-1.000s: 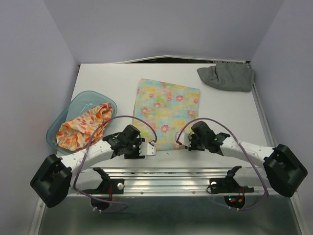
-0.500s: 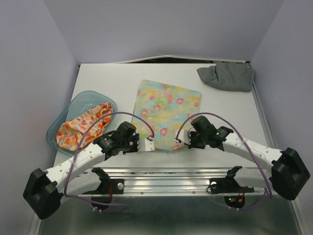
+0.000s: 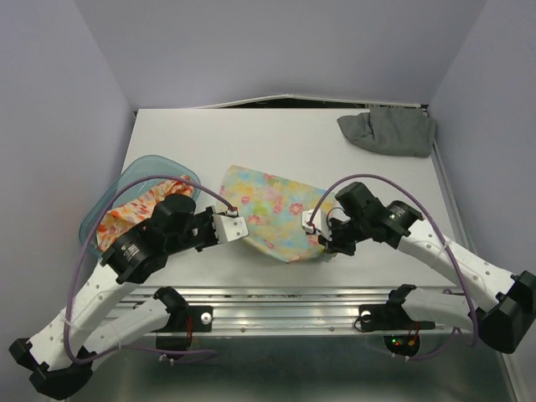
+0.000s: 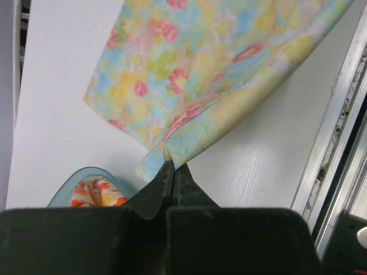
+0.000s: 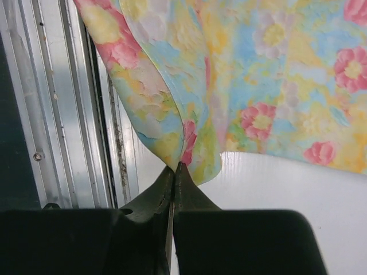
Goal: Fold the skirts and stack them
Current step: Fold the skirt
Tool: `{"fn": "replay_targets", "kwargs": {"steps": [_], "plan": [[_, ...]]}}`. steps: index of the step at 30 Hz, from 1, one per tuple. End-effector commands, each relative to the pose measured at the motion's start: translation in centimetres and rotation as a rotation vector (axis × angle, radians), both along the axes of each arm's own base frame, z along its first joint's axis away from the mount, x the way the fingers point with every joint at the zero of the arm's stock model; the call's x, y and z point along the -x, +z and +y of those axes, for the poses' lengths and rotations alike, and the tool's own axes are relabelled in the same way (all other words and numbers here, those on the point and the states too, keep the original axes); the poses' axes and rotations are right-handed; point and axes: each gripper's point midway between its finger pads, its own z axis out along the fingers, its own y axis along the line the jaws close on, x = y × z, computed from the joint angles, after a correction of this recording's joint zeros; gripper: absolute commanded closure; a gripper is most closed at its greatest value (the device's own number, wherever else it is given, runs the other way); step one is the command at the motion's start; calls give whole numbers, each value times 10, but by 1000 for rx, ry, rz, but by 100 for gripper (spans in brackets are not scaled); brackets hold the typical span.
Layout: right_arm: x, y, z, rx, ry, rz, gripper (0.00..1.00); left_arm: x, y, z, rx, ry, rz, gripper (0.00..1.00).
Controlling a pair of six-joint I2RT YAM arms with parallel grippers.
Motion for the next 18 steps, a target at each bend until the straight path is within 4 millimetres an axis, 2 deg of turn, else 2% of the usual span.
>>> {"fn": "replay_targets", "kwargs": {"steps": [1,4,6,12,13,14,17,18], "plan": [[-6,17,-8,-6,-31,-19,99,-23,31,-2,73,119,-40,100],[-29,15,-19,-9,-66,-1,99,-48,35,-2,79,171,-81,100],[-52,15,-30,-14,-102,1,99,-63,25,-2,71,186,-64,100],[-90,12,-15,-23,-35,142,99,-137,19,18,108,307,11,100],[-97,11,-19,-22,-48,163,99,-152,18,15,119,310,30,100],[-114,11,-15,-21,-46,170,99,-163,15,23,121,338,46,100],[-137,10,-18,-18,-46,203,98,-190,3,24,108,352,96,100],[-156,7,-15,-13,-20,195,98,-197,-1,26,102,355,104,100]]}}
